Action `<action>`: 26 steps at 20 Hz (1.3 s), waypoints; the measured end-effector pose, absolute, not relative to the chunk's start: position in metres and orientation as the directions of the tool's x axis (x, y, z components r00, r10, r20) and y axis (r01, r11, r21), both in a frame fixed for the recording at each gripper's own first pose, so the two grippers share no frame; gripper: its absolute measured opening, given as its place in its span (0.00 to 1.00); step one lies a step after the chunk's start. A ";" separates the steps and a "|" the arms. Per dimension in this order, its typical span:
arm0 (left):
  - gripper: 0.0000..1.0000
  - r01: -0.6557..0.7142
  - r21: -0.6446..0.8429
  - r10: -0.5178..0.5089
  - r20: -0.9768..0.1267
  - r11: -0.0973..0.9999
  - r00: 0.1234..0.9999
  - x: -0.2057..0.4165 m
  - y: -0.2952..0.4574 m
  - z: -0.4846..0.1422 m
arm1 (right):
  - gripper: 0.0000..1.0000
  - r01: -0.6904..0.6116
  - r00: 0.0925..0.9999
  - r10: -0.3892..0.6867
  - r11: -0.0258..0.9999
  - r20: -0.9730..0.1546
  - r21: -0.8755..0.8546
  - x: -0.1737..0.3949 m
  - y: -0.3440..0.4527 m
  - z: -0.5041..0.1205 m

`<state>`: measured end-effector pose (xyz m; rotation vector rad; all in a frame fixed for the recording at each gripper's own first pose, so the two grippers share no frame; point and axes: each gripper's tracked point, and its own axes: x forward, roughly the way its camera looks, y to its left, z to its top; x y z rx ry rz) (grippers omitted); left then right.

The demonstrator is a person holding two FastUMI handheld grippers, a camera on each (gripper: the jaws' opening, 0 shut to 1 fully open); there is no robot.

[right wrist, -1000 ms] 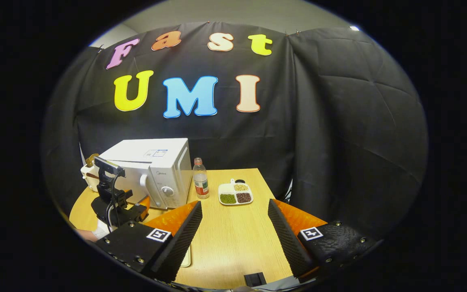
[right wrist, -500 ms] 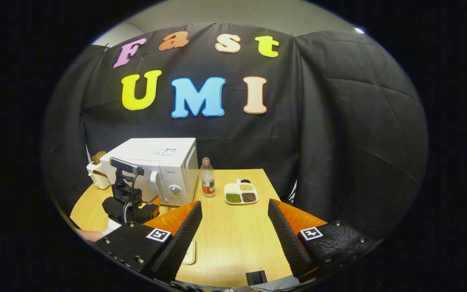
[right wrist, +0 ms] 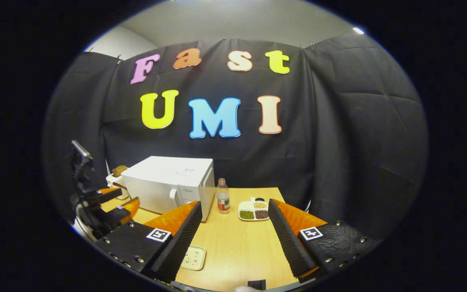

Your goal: Open the microwave oven with the left hand, put the food in, and close the microwave oven.

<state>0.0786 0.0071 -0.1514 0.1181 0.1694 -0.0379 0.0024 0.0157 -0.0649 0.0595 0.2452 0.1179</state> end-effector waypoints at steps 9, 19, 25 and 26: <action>0.99 -0.109 0.018 0.110 -0.033 0.994 0.993 -0.014 0.034 -0.021 | 1.00 -0.153 0.975 0.170 0.981 -0.144 0.116 0.003 -0.009 -0.036; 1.00 -0.124 0.008 0.124 0.012 0.992 0.992 -0.053 0.028 0.020 | 1.00 -0.124 0.988 0.133 0.987 -0.085 0.103 -0.003 -0.022 -0.014; 1.00 -0.121 -0.007 0.121 0.017 0.993 0.992 -0.053 0.028 0.027 | 1.00 -0.114 0.989 0.125 0.986 -0.081 0.121 -0.006 -0.028 -0.011; 0.98 -0.121 -0.011 0.121 0.019 0.993 0.992 -0.052 0.027 0.026 | 1.00 -0.109 0.990 0.119 0.986 -0.080 0.122 -0.007 -0.029 -0.010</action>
